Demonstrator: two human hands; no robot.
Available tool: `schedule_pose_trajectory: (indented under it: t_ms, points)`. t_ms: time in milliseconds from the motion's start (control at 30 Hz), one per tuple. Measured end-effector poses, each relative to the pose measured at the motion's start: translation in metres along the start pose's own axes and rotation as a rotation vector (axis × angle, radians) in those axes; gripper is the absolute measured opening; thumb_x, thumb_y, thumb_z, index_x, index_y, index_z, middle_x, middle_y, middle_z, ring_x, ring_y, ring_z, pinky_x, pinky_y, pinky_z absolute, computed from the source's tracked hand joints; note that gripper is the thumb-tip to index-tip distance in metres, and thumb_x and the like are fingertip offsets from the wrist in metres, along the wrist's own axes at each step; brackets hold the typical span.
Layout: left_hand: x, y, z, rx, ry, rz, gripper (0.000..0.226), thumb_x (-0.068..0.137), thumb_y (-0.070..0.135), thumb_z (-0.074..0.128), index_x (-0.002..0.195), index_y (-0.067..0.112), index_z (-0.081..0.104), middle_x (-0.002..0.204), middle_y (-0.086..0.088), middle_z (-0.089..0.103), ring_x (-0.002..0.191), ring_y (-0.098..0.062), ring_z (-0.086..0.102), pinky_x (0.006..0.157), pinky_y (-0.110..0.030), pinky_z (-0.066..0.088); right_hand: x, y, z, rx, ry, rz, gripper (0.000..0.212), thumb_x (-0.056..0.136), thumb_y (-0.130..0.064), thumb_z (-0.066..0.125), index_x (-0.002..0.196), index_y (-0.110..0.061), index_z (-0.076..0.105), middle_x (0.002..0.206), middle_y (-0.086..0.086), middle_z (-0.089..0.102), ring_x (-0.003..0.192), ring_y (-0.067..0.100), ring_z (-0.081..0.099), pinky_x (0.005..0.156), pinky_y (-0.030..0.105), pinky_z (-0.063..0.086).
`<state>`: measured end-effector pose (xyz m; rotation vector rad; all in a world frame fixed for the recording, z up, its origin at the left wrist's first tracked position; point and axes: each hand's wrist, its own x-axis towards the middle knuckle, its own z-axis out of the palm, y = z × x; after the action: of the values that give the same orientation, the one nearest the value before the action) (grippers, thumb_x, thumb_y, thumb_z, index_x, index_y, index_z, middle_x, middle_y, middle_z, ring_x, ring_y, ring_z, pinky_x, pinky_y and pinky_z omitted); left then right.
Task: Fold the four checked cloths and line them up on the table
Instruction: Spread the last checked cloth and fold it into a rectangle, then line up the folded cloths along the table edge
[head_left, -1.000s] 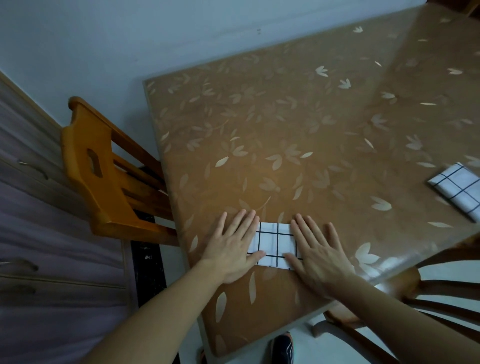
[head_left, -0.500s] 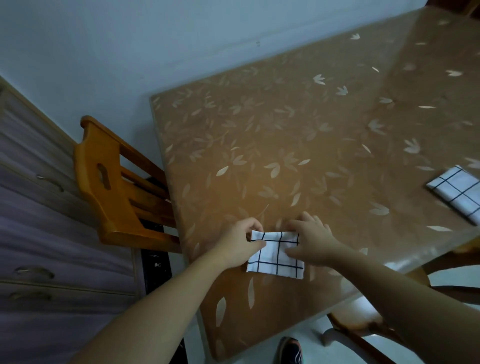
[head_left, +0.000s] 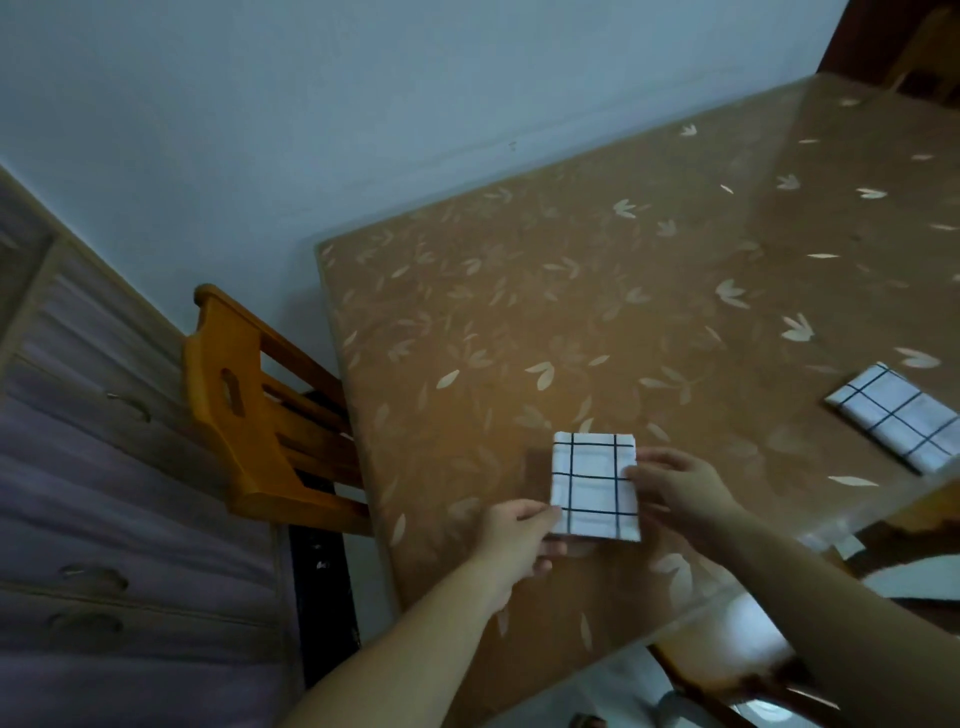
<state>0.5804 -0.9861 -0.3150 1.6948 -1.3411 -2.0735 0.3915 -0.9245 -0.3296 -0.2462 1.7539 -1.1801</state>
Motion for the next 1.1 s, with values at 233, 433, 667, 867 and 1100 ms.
schedule_pose_trajectory:
  t_ms: [233, 433, 667, 867, 1100]
  points:
    - [0.001, -0.020, 0.025, 0.111, -0.001, 0.003, 0.010, 0.093, 0.018, 0.064, 0.084, 0.014, 0.064, 0.082, -0.007, 0.069, 0.055, -0.009, 0.064, 0.051, -0.020, 0.050, -0.013, 0.019, -0.009, -0.308, 0.044, -0.087, 0.047, 0.082, 0.008, 0.052, 0.122, -0.016, 0.053, 0.108, 0.006, 0.064, 0.092, 0.024, 0.064, 0.066, 0.034, 0.056]
    - [0.004, -0.025, 0.025, 0.386, 0.027, 0.119, 0.021, 0.093, 0.024, 0.062, 0.077, 0.013, 0.069, 0.081, -0.008, 0.071, 0.062, -0.014, 0.060, 0.061, -0.025, 0.049, -0.009, 0.031, -0.011, -0.374, 0.183, -0.154, 0.050, 0.085, 0.001, 0.058, 0.131, -0.015, 0.051, 0.113, 0.002, 0.063, 0.101, 0.021, 0.062, 0.076, 0.034, 0.052]
    - [-0.022, -0.029, -0.012, 0.803, 0.175, 0.350, 0.024, 0.091, 0.037, 0.058, 0.111, 0.026, 0.066, 0.109, 0.008, 0.066, 0.098, -0.013, 0.062, 0.085, -0.027, 0.051, -0.051, 0.015, -0.023, -0.763, 0.213, -0.322, 0.056, 0.089, -0.029, 0.063, 0.141, -0.017, 0.043, 0.138, 0.003, 0.052, 0.108, 0.018, 0.057, 0.086, 0.030, 0.048]
    - [-0.062, -0.024, -0.025, 1.019, 0.284, 0.490, 0.041, 0.091, 0.042, 0.056, 0.130, 0.027, 0.054, 0.133, 0.005, 0.053, 0.128, -0.020, 0.041, 0.103, -0.029, 0.034, -0.104, -0.011, -0.045, -1.125, 0.228, -0.395, 0.064, 0.088, -0.034, 0.061, 0.145, -0.023, 0.034, 0.147, 0.000, 0.042, 0.117, 0.017, 0.055, 0.095, 0.037, 0.050]
    - [-0.107, -0.023, -0.018, 1.138, 0.442, 0.479, 0.045, 0.090, 0.052, 0.052, 0.131, 0.034, 0.052, 0.138, 0.008, 0.050, 0.131, -0.019, 0.041, 0.110, -0.039, 0.027, -0.128, -0.032, -0.073, -1.307, 0.186, -0.480, 0.064, 0.089, -0.041, 0.058, 0.145, -0.025, 0.033, 0.146, -0.001, 0.042, 0.119, 0.017, 0.053, 0.098, 0.041, 0.048]
